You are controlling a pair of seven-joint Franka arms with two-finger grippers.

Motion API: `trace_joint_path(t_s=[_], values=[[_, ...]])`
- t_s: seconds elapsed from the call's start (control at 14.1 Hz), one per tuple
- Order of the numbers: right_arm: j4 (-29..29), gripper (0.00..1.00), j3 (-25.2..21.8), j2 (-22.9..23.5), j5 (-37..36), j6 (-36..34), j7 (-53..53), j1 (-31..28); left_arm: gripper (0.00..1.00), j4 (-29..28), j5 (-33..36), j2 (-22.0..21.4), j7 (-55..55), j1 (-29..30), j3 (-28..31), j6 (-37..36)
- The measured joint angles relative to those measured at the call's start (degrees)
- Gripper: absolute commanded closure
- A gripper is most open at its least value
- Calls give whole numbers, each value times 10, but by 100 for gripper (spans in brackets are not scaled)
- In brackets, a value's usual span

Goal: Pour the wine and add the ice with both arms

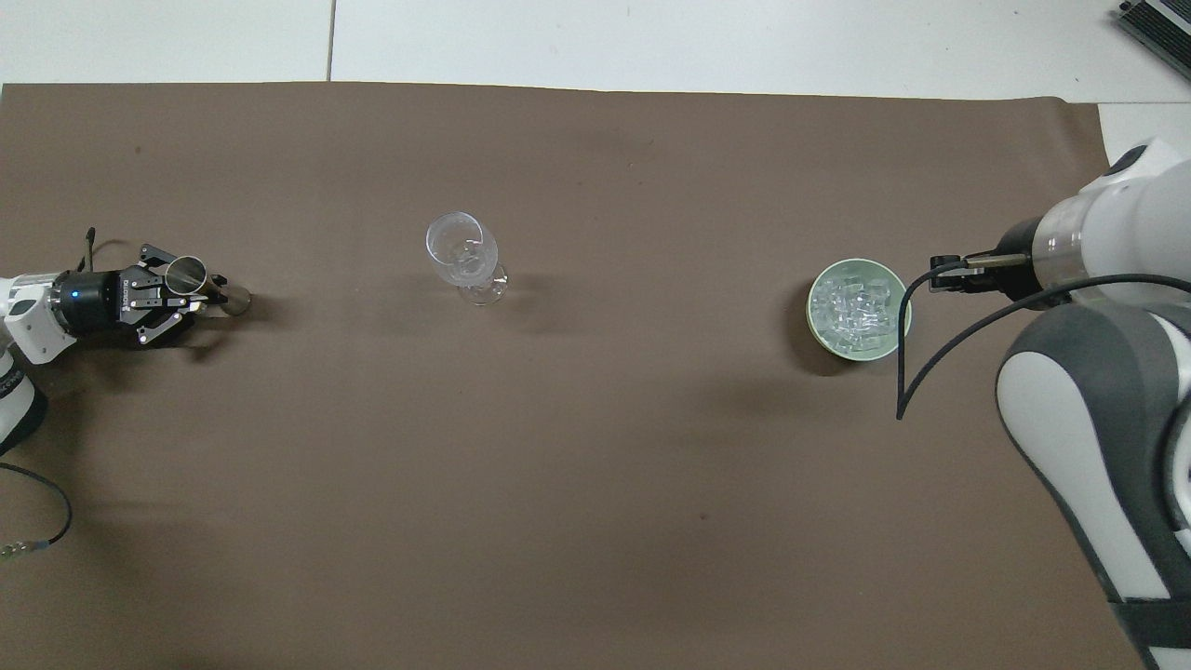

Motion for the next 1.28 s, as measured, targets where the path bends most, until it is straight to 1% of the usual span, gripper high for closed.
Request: trace_joint_path(t_s=[0.14,0.28,0.36,0.57,0.71,0.78,0.92,1.07,1.14,1.21,1.28], values=[[27,100,17,4,5,-27,23,0,87,0,0,0,0,0,0,0],[48,100,42,9,21,-35,50,1,69,0,0,0,0,1,0,0],[56,100,59,13,32,-36,63,2,65,1,0,0,0,1,0,0],[68,100,97,25,64,-36,114,5,58,1,8,0,0,1,1,0],[82,100,109,33,86,-36,163,11,50,2,9,-1,0,1,1,0],[87,100,110,37,93,-36,195,23,47,2,10,-2,0,1,1,0],[103,100,112,52,99,-26,277,59,45,6,25,-7,0,2,1,0],[131,100,113,80,99,-4,359,97,44,12,41,-17,0,4,8,0],[147,100,113,97,100,12,396,113,41,14,51,-25,0,6,14,0],[159,100,113,112,100,28,424,126,37,16,59,-32,0,9,20,-1],[169,100,113,127,100,45,450,137,37,17,67,-39,0,10,25,-1]])
